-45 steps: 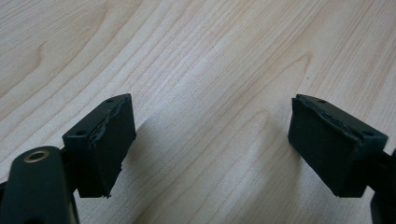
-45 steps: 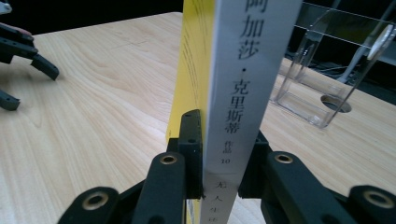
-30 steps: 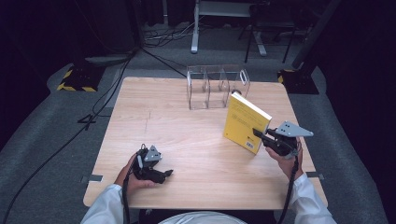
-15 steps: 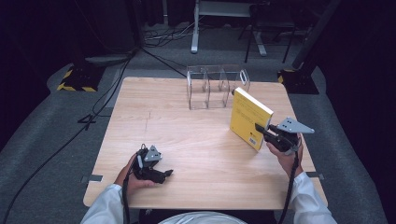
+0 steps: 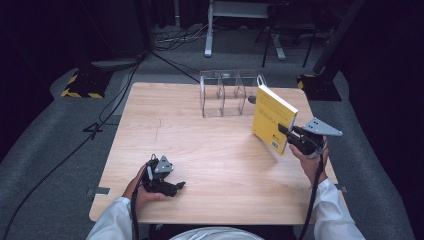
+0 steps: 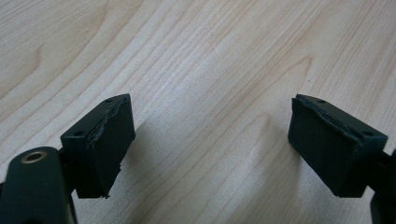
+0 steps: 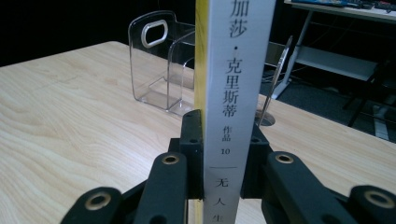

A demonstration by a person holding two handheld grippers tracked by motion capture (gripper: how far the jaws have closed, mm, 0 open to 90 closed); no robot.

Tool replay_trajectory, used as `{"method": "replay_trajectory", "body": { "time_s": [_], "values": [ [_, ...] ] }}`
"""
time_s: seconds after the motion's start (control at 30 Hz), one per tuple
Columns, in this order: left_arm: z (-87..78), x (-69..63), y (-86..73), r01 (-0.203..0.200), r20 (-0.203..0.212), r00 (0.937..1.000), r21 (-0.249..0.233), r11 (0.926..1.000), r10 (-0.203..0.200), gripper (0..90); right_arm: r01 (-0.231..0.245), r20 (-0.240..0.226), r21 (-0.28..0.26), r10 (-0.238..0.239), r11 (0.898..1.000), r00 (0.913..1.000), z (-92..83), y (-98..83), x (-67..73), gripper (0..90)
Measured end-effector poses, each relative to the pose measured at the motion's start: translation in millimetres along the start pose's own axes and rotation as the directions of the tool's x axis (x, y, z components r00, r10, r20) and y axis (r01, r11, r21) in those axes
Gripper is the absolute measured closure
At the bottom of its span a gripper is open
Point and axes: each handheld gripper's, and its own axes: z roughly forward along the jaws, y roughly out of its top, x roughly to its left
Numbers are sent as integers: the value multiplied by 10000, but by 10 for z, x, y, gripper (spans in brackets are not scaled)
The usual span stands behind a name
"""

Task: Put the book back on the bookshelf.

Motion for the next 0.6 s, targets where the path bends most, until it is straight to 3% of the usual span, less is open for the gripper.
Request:
{"method": "replay_trajectory", "body": {
  "time_s": [0.6],
  "values": [
    [0,0,0,-2,-2,10000,-2,10000,2,152,-229,465,-406,248,9989,9986,270,315,-108,762]
  ]
}}
